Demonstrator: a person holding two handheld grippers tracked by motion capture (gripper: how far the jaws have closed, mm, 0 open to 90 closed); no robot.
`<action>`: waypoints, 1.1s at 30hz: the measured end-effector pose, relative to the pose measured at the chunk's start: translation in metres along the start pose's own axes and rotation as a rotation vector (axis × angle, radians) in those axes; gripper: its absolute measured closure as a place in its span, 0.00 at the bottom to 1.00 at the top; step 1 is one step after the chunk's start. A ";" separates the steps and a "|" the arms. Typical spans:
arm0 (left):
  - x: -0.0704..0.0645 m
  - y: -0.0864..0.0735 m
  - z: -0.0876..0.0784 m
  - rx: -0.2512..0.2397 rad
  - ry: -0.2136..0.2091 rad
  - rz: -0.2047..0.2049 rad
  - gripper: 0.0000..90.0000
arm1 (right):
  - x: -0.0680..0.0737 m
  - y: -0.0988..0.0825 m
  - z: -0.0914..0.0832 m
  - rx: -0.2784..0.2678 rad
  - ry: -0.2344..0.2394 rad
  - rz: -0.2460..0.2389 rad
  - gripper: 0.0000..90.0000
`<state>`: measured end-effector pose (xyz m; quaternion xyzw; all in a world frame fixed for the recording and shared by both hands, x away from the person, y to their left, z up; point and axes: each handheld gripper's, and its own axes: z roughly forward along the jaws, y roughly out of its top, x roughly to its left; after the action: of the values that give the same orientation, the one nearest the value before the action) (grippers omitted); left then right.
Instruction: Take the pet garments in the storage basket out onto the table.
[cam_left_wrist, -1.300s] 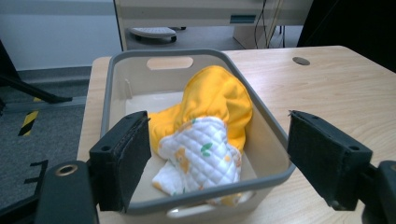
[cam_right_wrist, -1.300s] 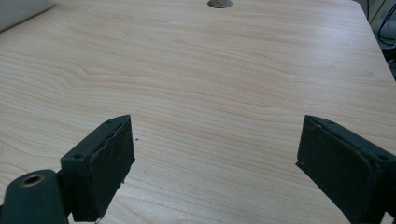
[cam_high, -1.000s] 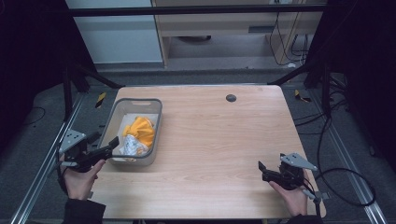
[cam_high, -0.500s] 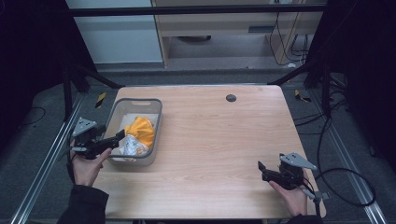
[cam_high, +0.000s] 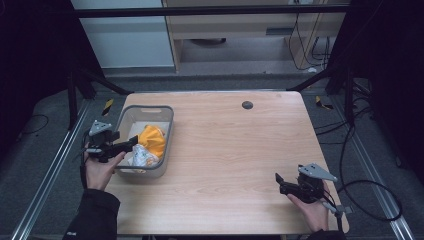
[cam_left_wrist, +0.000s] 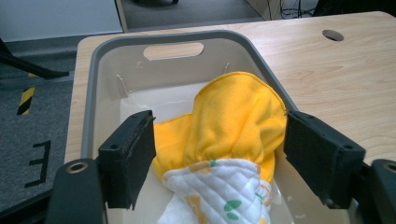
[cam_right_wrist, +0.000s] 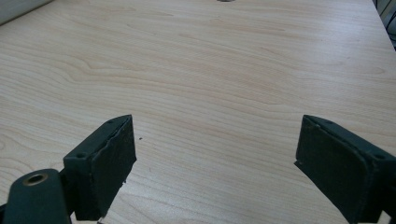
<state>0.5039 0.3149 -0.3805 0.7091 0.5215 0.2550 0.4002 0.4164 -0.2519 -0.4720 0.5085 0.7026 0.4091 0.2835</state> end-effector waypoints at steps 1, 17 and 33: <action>0.000 0.001 0.002 0.001 0.002 0.001 0.28 | 0.000 0.000 0.000 0.000 -0.001 -0.001 0.13; -0.003 0.005 0.027 0.104 0.000 0.027 0.30 | 0.000 0.000 0.001 0.011 -0.002 -0.003 0.13; -0.008 -0.002 0.039 0.195 -0.031 0.042 0.37 | 0.000 0.000 0.002 0.022 0.001 -0.007 0.13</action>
<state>0.5309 0.2957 -0.4035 0.7592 0.5229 0.2003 0.3317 0.4179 -0.2514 -0.4731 0.5091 0.7089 0.4006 0.2789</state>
